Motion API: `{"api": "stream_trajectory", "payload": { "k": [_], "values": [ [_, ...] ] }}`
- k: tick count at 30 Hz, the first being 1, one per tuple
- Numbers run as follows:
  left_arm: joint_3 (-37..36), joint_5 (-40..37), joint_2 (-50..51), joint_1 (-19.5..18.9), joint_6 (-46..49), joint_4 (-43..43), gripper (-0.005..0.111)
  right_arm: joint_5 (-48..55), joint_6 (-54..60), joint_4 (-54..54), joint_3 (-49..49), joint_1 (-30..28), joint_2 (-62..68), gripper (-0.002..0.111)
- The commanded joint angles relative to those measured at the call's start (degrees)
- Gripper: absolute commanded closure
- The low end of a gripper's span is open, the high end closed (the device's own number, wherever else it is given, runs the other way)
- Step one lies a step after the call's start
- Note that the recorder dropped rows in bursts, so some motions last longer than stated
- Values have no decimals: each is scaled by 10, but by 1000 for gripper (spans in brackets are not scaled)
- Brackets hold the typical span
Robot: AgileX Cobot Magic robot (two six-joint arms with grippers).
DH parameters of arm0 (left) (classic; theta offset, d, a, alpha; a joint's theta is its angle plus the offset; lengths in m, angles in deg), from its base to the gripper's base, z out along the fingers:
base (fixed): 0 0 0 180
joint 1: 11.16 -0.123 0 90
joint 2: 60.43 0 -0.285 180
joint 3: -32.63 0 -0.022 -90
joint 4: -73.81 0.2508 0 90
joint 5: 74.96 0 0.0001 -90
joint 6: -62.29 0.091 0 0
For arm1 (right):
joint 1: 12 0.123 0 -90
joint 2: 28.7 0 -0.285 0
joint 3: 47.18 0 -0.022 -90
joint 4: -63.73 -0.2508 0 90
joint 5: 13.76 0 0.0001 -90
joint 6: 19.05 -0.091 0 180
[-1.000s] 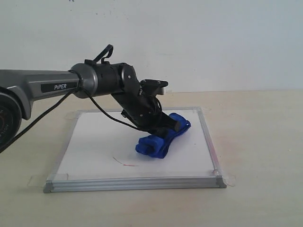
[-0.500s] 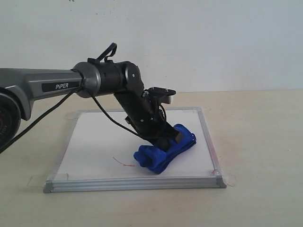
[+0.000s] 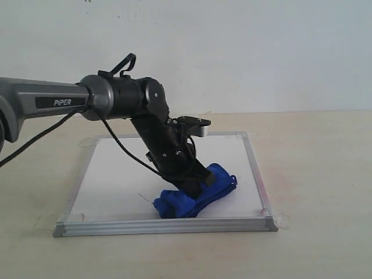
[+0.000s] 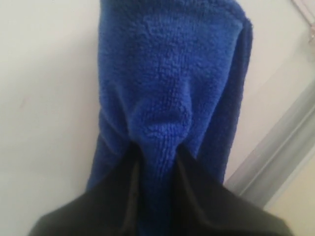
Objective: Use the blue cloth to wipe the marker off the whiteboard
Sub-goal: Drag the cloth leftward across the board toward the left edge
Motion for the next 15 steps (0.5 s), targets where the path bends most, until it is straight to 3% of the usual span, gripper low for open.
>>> {"api": "stream_trajectory", "payload": {
  "k": [1, 5, 9, 15],
  "values": [
    [-55, -32, -12, -43, -18, 67, 102, -4, 2, 0, -1, -4, -3, 108],
    [-85, -19, -17, -94, -34, 80, 102, -4, 2, 0, -1, -4, -3, 108],
    [-108, 13, -17, -155, -111, 151, 102, -4, 2, 0, -1, -4, -3, 108],
    [-110, 3, -34, -230, -159, 197, 102, -4, 2, 0, -1, -4, -3, 108]
  ]
}}
